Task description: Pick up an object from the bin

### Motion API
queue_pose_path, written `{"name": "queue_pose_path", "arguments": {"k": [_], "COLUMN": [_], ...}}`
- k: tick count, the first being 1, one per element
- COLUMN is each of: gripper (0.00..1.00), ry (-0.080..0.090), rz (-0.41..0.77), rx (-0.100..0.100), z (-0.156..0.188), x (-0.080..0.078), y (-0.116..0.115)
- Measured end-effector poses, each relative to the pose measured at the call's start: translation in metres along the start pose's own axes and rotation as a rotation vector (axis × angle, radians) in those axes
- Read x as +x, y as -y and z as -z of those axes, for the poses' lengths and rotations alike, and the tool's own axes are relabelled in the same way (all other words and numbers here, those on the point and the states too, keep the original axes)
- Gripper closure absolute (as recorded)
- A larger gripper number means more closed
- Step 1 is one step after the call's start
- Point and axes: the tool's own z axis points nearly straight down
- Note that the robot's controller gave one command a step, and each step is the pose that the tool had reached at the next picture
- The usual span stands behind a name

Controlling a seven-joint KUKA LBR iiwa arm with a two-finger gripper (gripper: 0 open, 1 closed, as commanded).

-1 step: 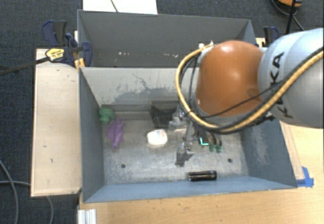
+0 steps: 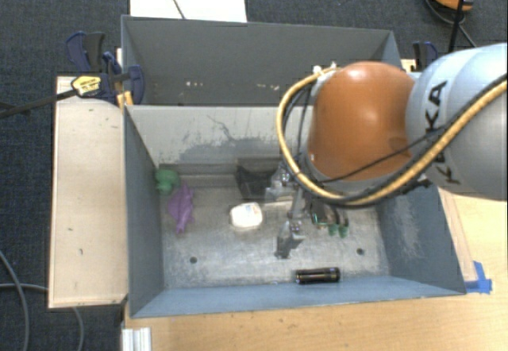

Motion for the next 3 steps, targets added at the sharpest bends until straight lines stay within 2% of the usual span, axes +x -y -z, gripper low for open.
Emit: {"name": "queue_pose_path", "arguments": {"k": [1, 2, 3], "gripper": [0.00, 0.00, 0.00], "ry": [0.008, -0.002, -0.001], "rz": [0.002, 0.002, 0.007], "rx": [-0.002, 0.003, 0.004], "z": [-0.046, -0.067, -0.072], "x": [-0.024, -0.030, -0.031], "y": [-0.006, -0.013, -0.027]}}
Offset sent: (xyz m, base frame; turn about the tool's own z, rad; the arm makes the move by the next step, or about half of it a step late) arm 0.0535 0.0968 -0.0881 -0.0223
